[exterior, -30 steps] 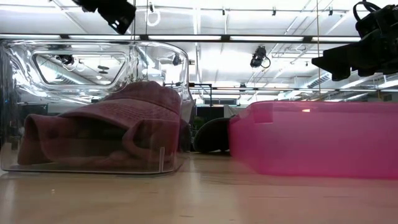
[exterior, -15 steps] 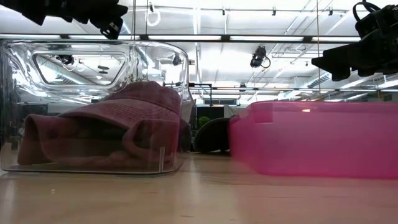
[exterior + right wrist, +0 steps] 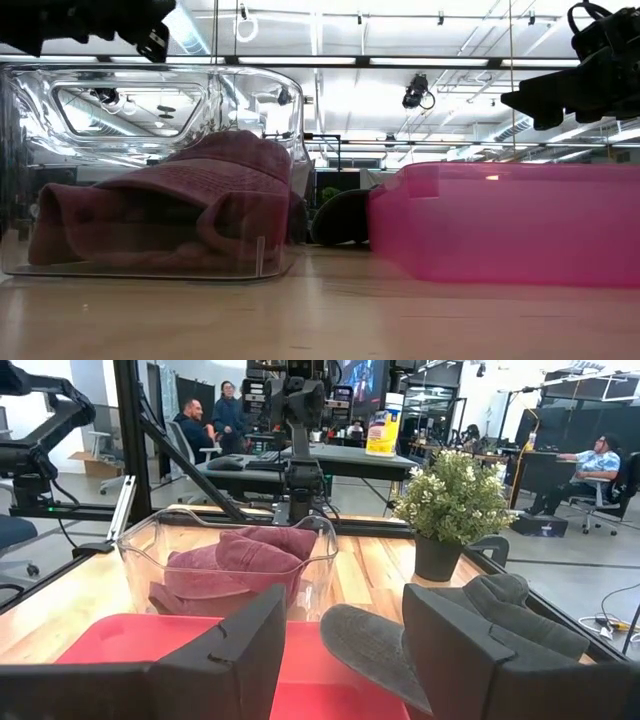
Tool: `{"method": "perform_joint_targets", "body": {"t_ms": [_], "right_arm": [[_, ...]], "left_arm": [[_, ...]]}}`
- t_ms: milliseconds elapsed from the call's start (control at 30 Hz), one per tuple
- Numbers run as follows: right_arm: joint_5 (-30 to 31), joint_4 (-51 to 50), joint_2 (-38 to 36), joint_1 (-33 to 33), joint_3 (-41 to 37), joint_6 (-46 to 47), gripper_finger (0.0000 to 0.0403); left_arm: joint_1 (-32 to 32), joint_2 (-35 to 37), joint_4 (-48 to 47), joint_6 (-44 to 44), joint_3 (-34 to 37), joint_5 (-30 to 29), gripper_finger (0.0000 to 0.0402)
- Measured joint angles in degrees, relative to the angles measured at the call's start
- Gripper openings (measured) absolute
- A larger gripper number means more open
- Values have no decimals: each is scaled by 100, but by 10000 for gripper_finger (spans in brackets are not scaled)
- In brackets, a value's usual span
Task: Pick & Place hat
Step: Put the black cap into the red bin
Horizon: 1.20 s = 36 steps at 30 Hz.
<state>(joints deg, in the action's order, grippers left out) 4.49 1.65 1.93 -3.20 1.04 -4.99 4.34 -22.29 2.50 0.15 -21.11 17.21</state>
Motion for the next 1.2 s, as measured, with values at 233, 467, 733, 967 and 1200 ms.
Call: {"method": "perform_joint_targets", "body": {"t_ms": [233, 467, 733, 967, 1200], "right_arm": [[2, -1, 0, 0, -1, 0, 205], [2, -2, 0, -1, -1, 0, 205], [2, -1, 0, -1, -1, 0, 205], [0, 0, 0, -2, 0, 0, 205], [2, 0, 0, 0, -1, 0, 205]], "left_arm": [[0, 739, -502, -139, 25, -321, 115], [0, 1163, -911, -99, 25, -561, 115], [0, 1326, -900, -95, 129, -562, 115], [0, 1384, 207, -20, 976, -1002, 115], [0, 1378, 363, 201, 1425, -2125, 115]]}}
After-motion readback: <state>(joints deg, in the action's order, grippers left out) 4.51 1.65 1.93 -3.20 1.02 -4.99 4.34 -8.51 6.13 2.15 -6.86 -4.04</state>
